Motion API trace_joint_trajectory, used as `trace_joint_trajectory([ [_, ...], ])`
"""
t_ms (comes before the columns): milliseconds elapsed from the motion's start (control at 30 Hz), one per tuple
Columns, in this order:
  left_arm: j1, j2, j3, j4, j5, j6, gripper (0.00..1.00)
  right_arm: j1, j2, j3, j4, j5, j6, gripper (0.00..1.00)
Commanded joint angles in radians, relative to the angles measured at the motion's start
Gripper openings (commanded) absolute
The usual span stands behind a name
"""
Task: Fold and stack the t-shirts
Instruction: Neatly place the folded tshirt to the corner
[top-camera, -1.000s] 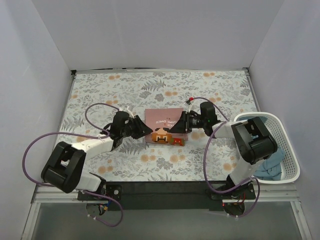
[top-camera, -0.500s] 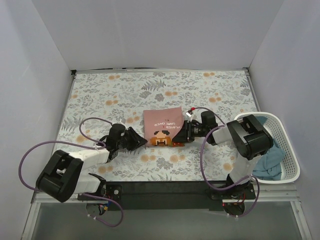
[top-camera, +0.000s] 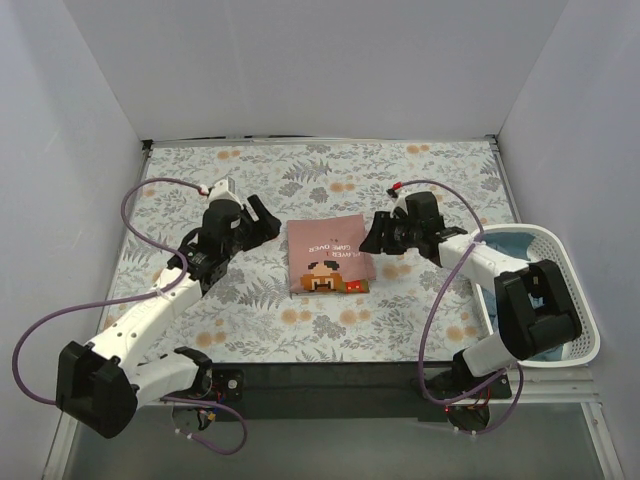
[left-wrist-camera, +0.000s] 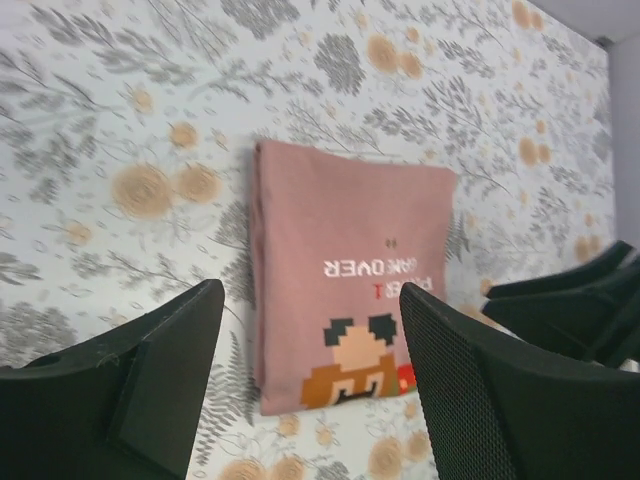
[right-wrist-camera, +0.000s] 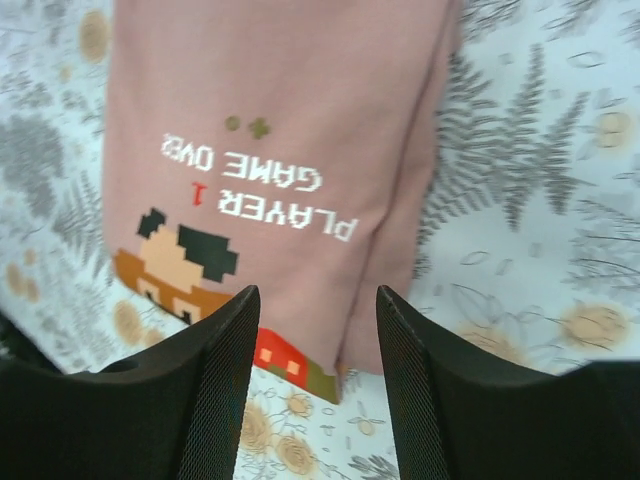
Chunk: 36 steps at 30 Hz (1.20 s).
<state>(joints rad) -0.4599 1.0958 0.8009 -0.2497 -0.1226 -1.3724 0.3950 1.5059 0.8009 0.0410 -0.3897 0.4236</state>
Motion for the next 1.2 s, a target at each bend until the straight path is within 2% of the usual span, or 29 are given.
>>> trace_joint_trajectory([
  [0,0.006,0.001,0.05,-0.117,-0.199,0.176,0.7,0.021,-0.033,0.11,-0.282,0.26,-0.109,0.57],
  [200,0.006,0.045,0.028,-0.082,-0.348,0.269,0.71,0.091,0.045,0.173,-0.32,0.293,-0.097,0.6],
  [333,0.007,0.027,-0.048,-0.023,-0.322,0.274,0.7,0.119,0.105,0.219,-0.322,0.322,-0.077,0.6],
  [567,0.009,0.024,-0.049,-0.014,-0.292,0.28,0.7,0.163,0.224,0.276,-0.336,0.354,-0.075,0.61],
  [767,0.009,0.021,-0.052,-0.008,-0.276,0.288,0.69,0.229,0.296,0.319,-0.377,0.353,-0.088,0.55],
  [867,0.009,0.021,-0.052,-0.008,-0.279,0.289,0.69,0.237,0.324,0.333,-0.409,0.383,-0.103,0.45],
  [933,0.01,0.019,-0.055,-0.008,-0.279,0.289,0.69,0.234,0.333,0.339,-0.424,0.439,-0.14,0.22],
  [967,0.01,0.021,-0.057,-0.008,-0.279,0.289,0.69,0.228,0.335,0.342,-0.431,0.455,-0.154,0.22],
  [1000,0.01,0.024,-0.055,-0.007,-0.281,0.288,0.69,0.22,0.338,0.348,-0.437,0.483,-0.167,0.06],
  [1033,0.01,0.022,-0.057,-0.006,-0.282,0.289,0.69,0.196,0.339,0.359,-0.449,0.498,-0.189,0.01],
  [1167,0.01,0.032,-0.057,-0.005,-0.282,0.288,0.69,0.098,0.339,0.395,-0.467,0.549,-0.295,0.01],
])
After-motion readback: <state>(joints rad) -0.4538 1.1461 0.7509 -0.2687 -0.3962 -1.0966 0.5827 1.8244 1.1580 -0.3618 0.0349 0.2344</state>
